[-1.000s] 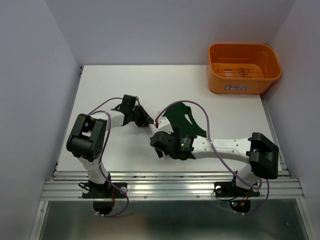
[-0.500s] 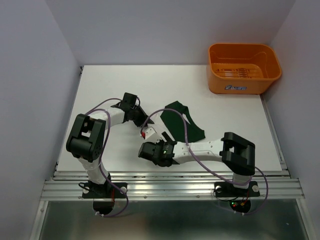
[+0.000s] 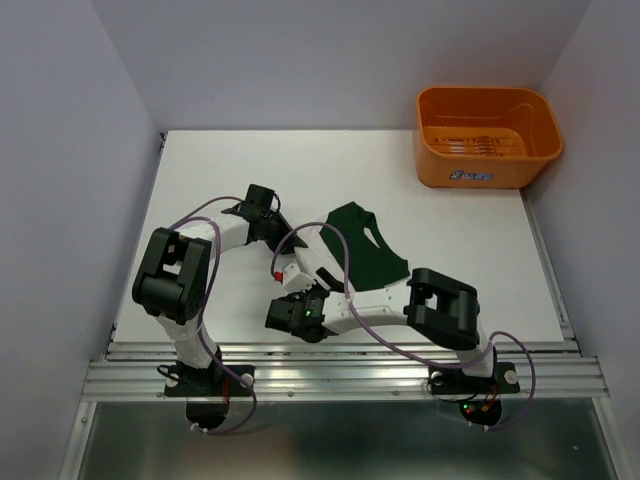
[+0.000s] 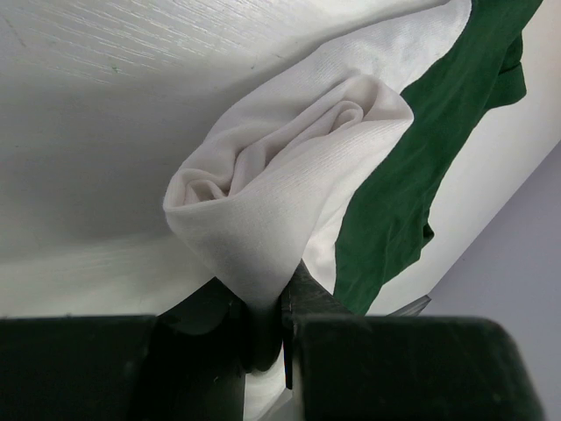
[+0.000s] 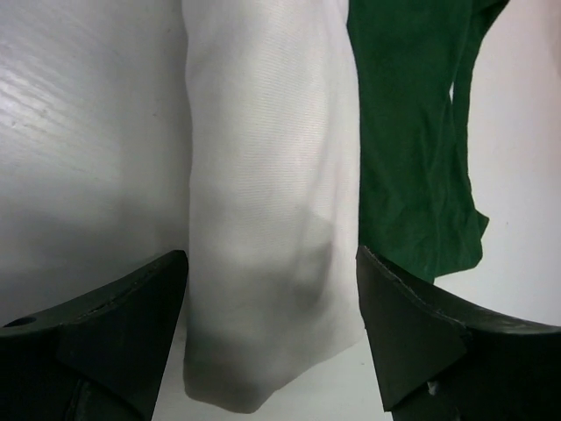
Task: Roll the t-shirts
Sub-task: Roll the T-shirt to the center of the board.
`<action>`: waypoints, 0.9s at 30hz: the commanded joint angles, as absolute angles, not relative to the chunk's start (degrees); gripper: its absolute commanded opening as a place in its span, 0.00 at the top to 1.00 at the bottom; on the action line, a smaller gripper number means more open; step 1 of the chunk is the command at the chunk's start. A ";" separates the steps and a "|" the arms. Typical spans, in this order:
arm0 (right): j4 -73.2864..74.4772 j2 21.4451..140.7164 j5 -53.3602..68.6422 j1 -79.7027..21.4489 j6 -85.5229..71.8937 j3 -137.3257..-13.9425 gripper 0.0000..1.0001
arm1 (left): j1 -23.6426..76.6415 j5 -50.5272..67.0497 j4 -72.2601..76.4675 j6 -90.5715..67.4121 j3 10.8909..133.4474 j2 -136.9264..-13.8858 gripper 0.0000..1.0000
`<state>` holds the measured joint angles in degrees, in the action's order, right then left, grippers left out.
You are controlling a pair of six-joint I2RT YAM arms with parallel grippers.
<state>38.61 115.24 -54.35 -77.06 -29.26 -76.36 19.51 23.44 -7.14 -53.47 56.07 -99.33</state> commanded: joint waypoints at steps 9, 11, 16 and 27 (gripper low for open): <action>46.66 121.11 -63.01 -77.52 -37.35 -77.87 0.23 | 19.69 23.12 -8.00 -53.70 58.45 -96.42 1.00; 46.93 121.64 -63.54 -77.52 -38.23 -77.96 0.29 | 19.69 23.12 -8.00 -53.61 58.54 -96.42 1.00; 47.02 121.73 -63.89 -77.52 -40.25 -77.43 0.54 | 19.69 23.12 -8.35 -53.35 58.62 -96.24 1.00; 43.78 119.19 -61.62 -76.99 -41.40 -76.20 0.99 | 19.34 24.26 -5.63 -52.03 56.52 -94.57 0.97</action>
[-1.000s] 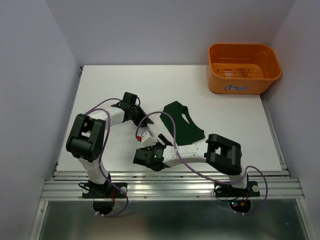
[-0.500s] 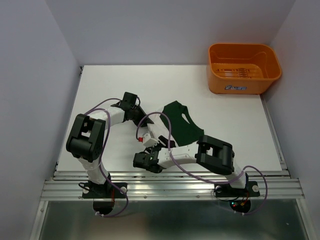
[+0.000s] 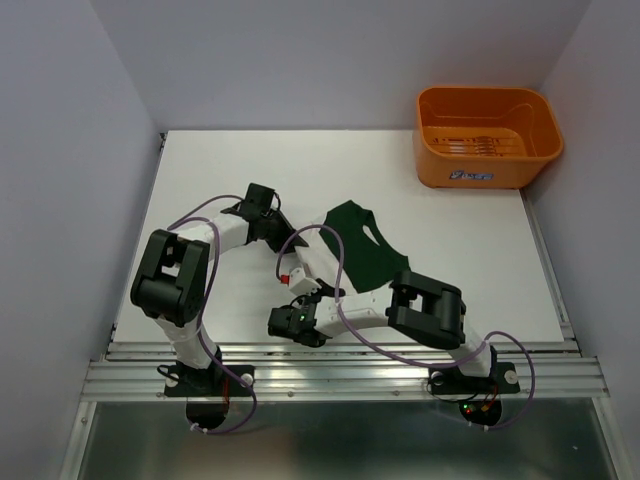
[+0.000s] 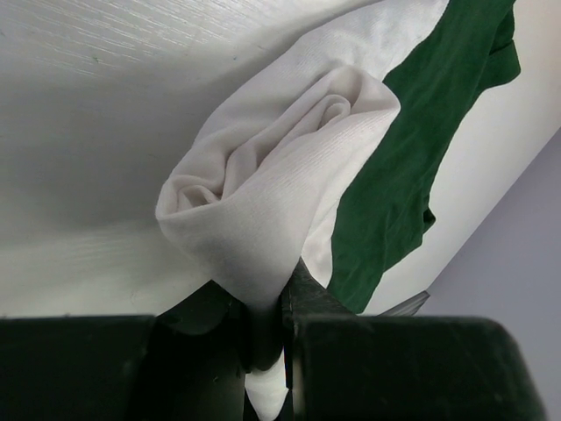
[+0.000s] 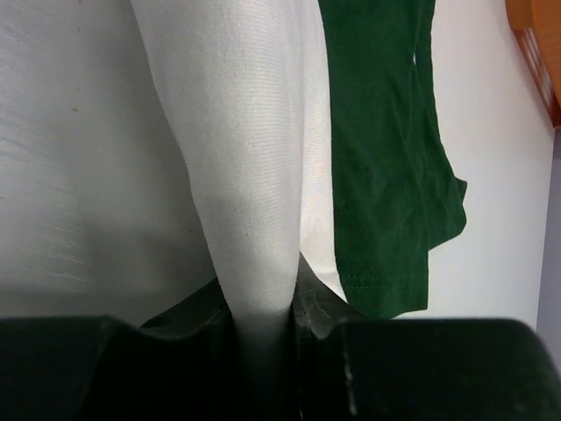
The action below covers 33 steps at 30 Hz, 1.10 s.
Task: Roll the t-shirts
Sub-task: Roll the T-shirt to the center of the board.
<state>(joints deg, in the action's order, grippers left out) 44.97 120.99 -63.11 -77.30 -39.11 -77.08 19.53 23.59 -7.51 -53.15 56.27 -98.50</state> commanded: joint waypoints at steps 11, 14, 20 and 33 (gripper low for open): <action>25.32 105.92 -45.10 -75.32 -33.84 -66.80 0.99 | 14.59 25.31 -5.80 -48.78 54.32 -90.27 0.35; 22.51 103.37 -40.88 -74.01 -33.66 -65.75 0.99 | 12.67 25.92 -6.59 -47.55 55.10 -88.25 0.34; 17.41 98.01 -32.18 -70.40 -36.56 -62.32 0.99 | 10.37 24.00 -10.19 -45.62 58.00 -83.94 0.34; 2.12 85.43 -10.47 -58.72 -42.54 -48.70 0.99 | 9.84 22.32 -12.31 -42.28 59.86 -80.59 0.35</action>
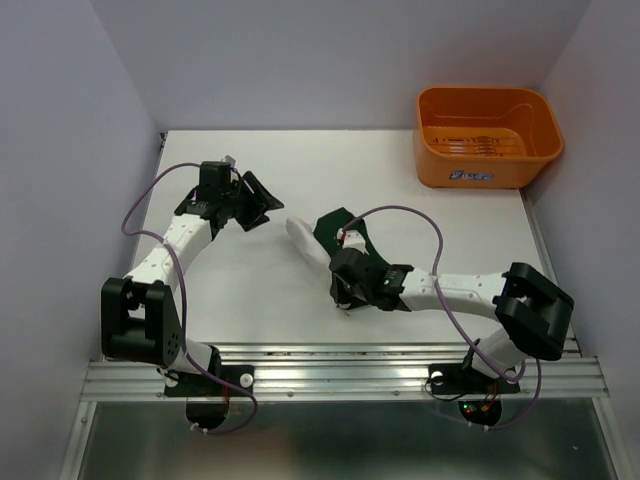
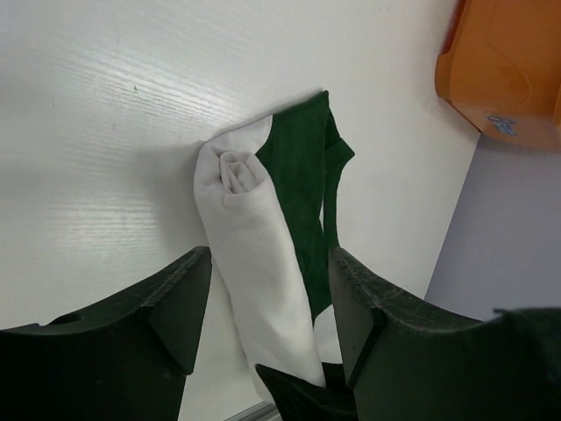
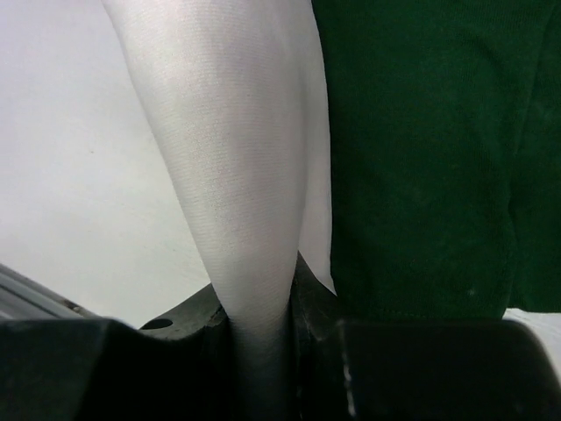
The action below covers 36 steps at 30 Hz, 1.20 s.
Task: Roll the t-shirts
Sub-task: Roll the T-shirt to the center of the board.
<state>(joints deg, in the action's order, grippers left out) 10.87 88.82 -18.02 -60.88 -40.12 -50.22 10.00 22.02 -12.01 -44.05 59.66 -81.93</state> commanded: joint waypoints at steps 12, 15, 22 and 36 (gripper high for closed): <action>-8.25 81.83 7.72 -48.61 -47.28 -41.22 0.99 | 10.02 23.73 -11.60 -41.57 59.59 -81.39 0.36; -9.84 82.09 11.42 -47.55 -48.43 -39.91 0.99 | 10.19 24.08 -11.60 -41.31 59.68 -81.74 0.37; -13.01 82.53 15.73 -45.18 -50.36 -37.44 0.99 | 12.04 24.61 -11.25 -40.52 60.03 -82.70 0.41; -16.61 82.62 20.30 -41.57 -53.26 -32.43 0.99 | 20.04 27.25 -8.18 -38.76 62.49 -92.19 0.77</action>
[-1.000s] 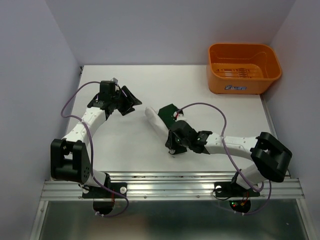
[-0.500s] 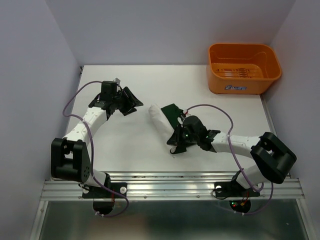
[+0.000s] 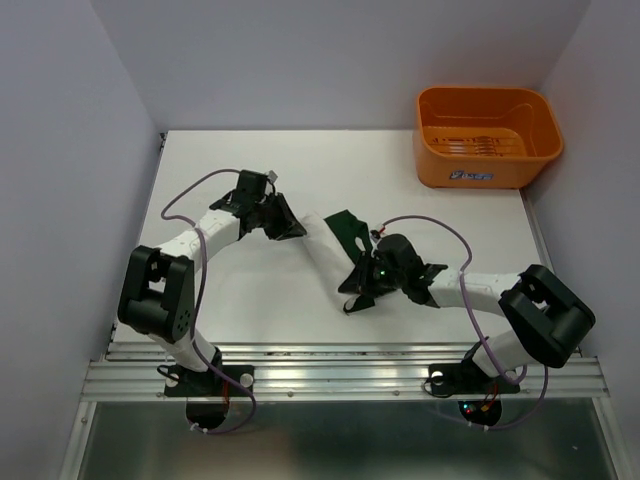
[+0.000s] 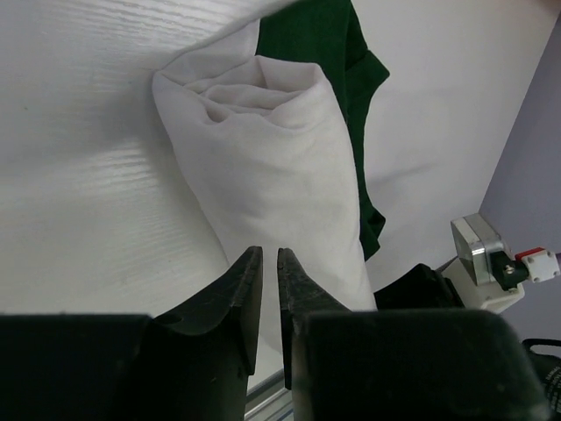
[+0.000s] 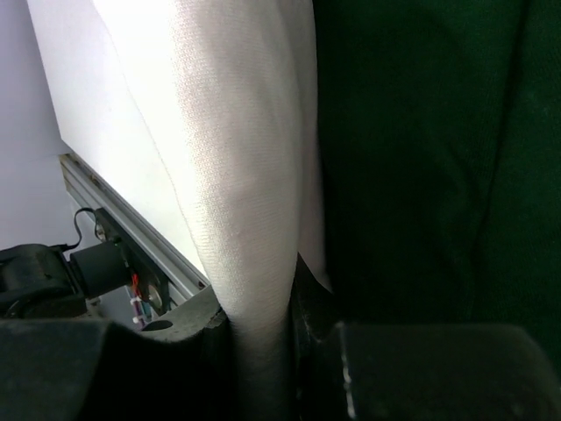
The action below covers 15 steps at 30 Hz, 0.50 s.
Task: Roll the t-shirts
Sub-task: Roll the T-shirt to the center of the board.
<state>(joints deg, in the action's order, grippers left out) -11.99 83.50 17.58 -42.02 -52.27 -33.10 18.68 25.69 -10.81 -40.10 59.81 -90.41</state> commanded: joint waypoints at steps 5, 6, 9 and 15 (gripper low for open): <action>-16.96 82.53 21.35 -40.52 -53.53 -31.64 0.99 | 22.32 28.13 -6.24 -38.76 64.42 -96.41 0.77; -17.05 82.53 21.44 -40.52 -53.44 -31.73 0.99 | 22.59 28.13 -6.15 -38.67 64.95 -97.20 0.77; -17.05 82.70 22.06 -39.99 -53.35 -31.47 0.99 | 22.94 28.48 -6.24 -38.67 67.49 -100.27 0.78; -21.79 84.19 25.83 -38.85 -56.16 -29.89 0.99 | 23.03 27.69 -6.85 -38.76 68.82 -100.81 0.79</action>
